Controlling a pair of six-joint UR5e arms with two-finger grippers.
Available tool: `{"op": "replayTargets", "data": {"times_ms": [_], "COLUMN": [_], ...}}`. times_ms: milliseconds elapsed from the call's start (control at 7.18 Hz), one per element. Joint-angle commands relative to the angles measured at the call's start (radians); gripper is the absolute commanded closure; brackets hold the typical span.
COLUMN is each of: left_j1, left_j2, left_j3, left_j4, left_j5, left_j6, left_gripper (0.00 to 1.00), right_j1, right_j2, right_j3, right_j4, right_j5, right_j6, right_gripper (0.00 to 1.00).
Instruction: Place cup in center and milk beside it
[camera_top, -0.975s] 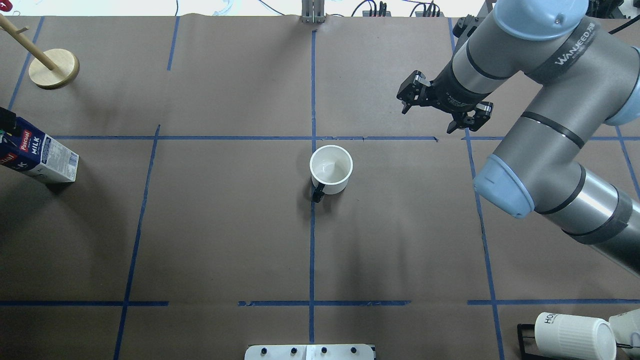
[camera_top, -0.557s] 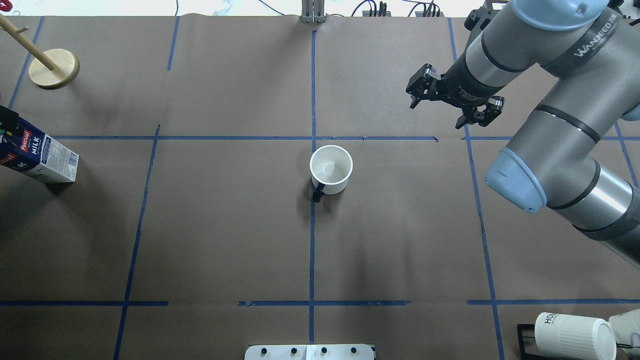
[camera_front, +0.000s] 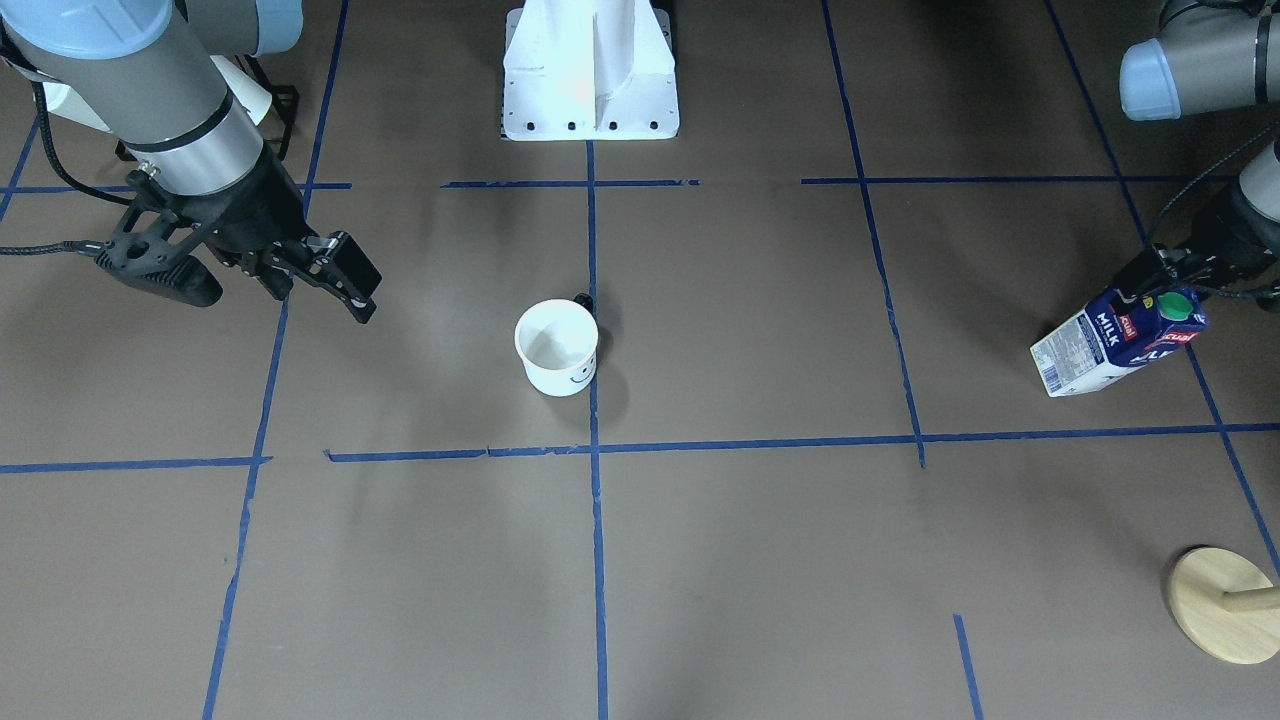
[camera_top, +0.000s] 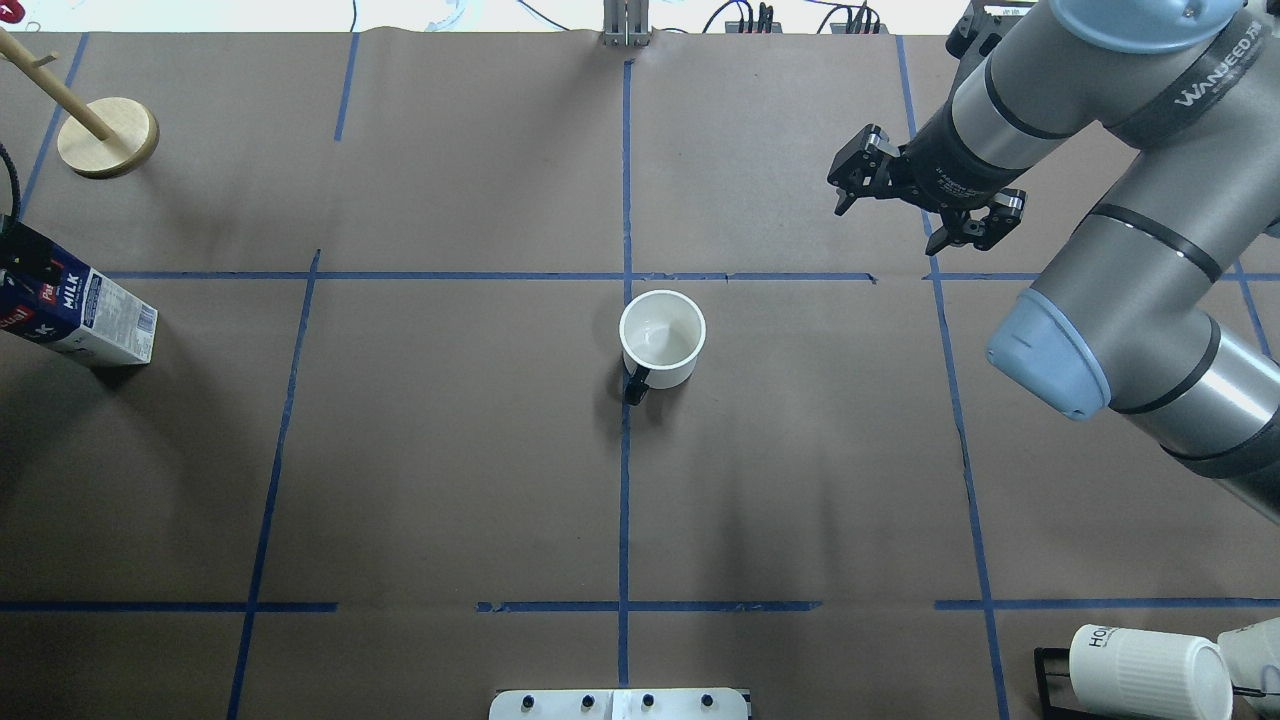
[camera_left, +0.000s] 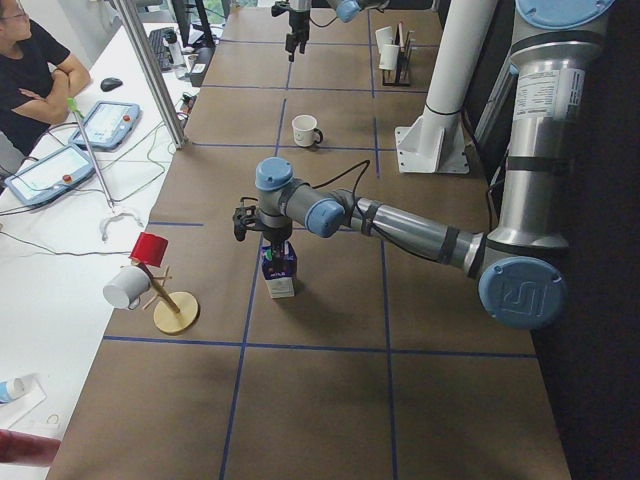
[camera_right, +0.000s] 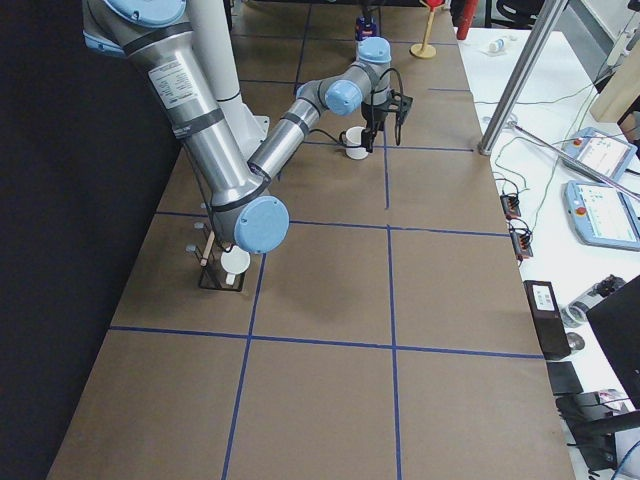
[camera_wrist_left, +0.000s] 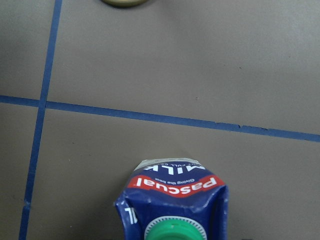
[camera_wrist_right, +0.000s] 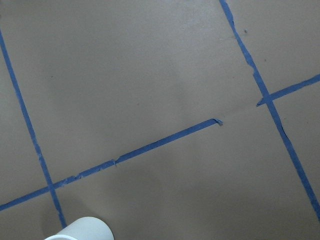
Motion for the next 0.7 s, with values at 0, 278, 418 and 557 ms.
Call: {"op": "replayTargets", "data": {"times_ms": [0,278,418,557], "left_j1": [0.001,-0.004,-0.007,-0.009], "left_j2": [-0.002,0.006,0.010,0.006], "left_j3": [-0.001,-0.027,-0.054,-0.097], "left_j4": [0.000,0.006,0.015,0.061], "left_j5": [-0.003,-0.003,-0.001,-0.001], "left_j6": [0.004,0.004,0.004,0.005], "left_gripper": [0.57,0.83,0.91,0.93], "right_j1": [0.002,0.002,0.002,0.006], "right_j2": [0.001,0.001,0.001,0.001], "right_j3": [0.000,0.001,0.001,0.003], "right_j4": [-0.002,0.000,0.000,0.000], "right_j5": [0.000,0.000,0.000,0.001], "right_j6": [-0.001,-0.001,-0.001,-0.001], "right_gripper": [0.00,0.00,0.00,0.00]}}
